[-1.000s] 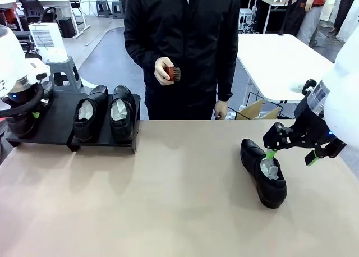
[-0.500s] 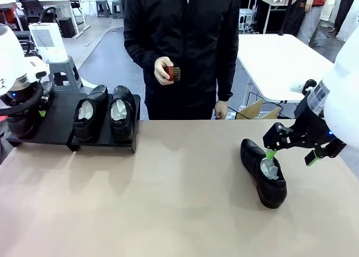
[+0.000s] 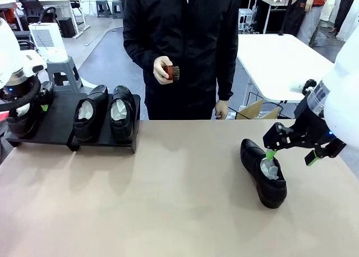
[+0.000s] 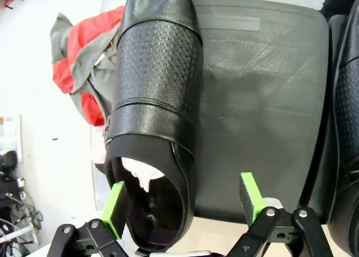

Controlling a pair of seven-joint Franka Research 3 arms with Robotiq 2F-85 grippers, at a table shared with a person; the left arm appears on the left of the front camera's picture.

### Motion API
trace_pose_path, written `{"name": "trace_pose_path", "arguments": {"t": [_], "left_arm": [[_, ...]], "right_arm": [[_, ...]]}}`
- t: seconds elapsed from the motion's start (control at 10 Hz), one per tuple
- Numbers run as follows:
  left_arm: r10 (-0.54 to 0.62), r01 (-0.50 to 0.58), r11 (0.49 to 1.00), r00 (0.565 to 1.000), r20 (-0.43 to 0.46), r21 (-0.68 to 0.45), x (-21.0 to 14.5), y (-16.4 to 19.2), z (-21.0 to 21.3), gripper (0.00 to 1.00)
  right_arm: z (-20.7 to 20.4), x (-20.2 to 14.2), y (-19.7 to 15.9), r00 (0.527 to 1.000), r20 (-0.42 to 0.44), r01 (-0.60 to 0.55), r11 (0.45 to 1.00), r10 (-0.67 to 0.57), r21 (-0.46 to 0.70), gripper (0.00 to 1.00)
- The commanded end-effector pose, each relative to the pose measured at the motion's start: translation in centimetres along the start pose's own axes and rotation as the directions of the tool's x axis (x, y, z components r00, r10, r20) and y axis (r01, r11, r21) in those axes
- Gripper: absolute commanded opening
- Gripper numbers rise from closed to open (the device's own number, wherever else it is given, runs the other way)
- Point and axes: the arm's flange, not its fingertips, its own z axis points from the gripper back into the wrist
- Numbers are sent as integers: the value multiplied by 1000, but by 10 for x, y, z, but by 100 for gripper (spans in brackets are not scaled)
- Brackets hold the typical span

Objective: Organize the shoes by placing them on the stand.
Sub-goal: Place the Shoe from the middle of the table onto the Shoes Stand, then pick up one Shoe and place it in the middle of the table.

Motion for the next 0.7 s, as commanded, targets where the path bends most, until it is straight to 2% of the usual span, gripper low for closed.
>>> {"name": "trace_pose_path", "arguments": {"t": [0.0, 0.6], "left_arm": [[-4, 4, 1000, 1000, 4, 0, 1, -1, -3, 100], [-4, 4, 1000, 1000, 4, 0, 1, -1, -3, 100]], "right_arm": [[1, 1, -2, 1000, -1, -17, 1000, 17, -3, 100], [1, 1, -2, 1000, -1, -17, 1000, 17, -3, 100]]}}
